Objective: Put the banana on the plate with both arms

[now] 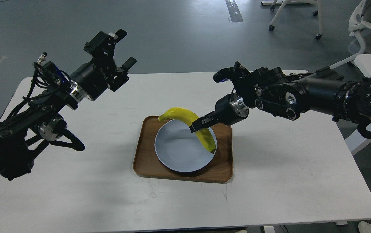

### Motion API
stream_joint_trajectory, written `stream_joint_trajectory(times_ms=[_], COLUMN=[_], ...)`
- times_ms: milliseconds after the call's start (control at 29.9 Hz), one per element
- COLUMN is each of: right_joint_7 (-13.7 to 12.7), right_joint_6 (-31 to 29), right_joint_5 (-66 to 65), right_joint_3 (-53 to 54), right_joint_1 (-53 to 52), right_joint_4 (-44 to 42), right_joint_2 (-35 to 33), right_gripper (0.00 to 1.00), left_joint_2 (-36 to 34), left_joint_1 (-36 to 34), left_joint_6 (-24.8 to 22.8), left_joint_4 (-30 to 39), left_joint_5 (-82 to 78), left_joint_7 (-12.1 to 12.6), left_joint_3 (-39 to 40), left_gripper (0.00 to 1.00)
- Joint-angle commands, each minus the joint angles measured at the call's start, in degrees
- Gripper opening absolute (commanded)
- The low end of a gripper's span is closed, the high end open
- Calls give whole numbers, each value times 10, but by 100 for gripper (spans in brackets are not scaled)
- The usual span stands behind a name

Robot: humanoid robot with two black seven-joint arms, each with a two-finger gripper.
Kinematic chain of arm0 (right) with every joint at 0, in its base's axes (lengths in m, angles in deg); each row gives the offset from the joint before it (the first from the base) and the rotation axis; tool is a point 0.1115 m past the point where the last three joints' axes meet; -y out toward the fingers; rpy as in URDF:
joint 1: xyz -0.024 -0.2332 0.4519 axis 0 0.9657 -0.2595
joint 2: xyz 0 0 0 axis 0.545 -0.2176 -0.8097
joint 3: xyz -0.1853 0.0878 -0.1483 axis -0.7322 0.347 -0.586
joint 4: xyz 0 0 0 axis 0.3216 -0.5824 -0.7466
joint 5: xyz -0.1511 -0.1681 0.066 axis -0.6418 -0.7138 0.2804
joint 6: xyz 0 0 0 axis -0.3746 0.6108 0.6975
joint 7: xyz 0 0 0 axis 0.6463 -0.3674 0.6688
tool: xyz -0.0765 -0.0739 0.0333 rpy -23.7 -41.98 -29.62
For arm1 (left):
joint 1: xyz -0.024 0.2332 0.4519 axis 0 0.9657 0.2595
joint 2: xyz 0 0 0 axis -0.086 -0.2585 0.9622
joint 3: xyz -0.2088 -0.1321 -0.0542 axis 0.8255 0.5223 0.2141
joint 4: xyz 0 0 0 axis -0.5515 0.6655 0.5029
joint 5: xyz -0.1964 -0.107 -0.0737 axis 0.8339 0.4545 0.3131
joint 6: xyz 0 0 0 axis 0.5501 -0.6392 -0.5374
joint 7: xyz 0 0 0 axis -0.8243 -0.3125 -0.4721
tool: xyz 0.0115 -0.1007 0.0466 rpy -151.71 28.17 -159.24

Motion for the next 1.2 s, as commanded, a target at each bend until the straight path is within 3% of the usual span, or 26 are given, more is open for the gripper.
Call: stream_joint_trajectory(times_ms=[0, 134, 234, 301, 334, 401, 502, 568, 635, 669, 836, 1170], right_joint_7=[0, 0, 0, 0, 0, 0, 0, 0, 0, 0, 0, 0], right_joint_6=[0, 0, 0, 0, 0, 0, 0, 0, 0, 0, 0, 0], right_joint_5=[6, 7, 7, 7, 7, 7, 7, 7, 7, 7, 23, 217], right_joint_3=[0, 1, 0, 0, -1, -1, 0, 1, 1, 2, 18, 212], right_joint_1=[12, 21, 25, 28, 33, 37, 39, 39, 39, 39, 36, 82], right_joint_4=[-10, -32, -38, -46, -47, -47, -48, -48, -48, -48, -59, -13], right_joint_2=[14, 34, 40, 40, 40, 40, 40, 40, 40, 40, 21, -200], right_gripper=[13, 16, 24, 35, 47, 50, 65, 85, 87, 93, 97, 99], left_joint_2=[-2, -4, -4, -4, -4, -4, -4, -4, -4, -4, -4, -2], left_joint_1=[0, 0, 0, 0, -1, -1, -1, -1, -1, 0, -1, 1], left_joint_6=[0, 0, 0, 0, 0, 0, 0, 0, 0, 0, 0, -1], left_joint_4=[0, 0, 0, 0, 0, 0, 0, 0, 0, 0, 0, -3], left_joint_5=[1, 1, 1, 0, 0, 0, 1, 0, 0, 0, 0, 0], left_joint_7=[0, 0, 0, 0, 0, 0, 0, 0, 0, 0, 0, 0], left_joint_3=[0, 1, 1, 1, 0, 1, 1, 1, 1, 1, 2, 2], left_gripper=[98, 98, 98, 98, 98, 98, 98, 98, 98, 98, 98, 98])
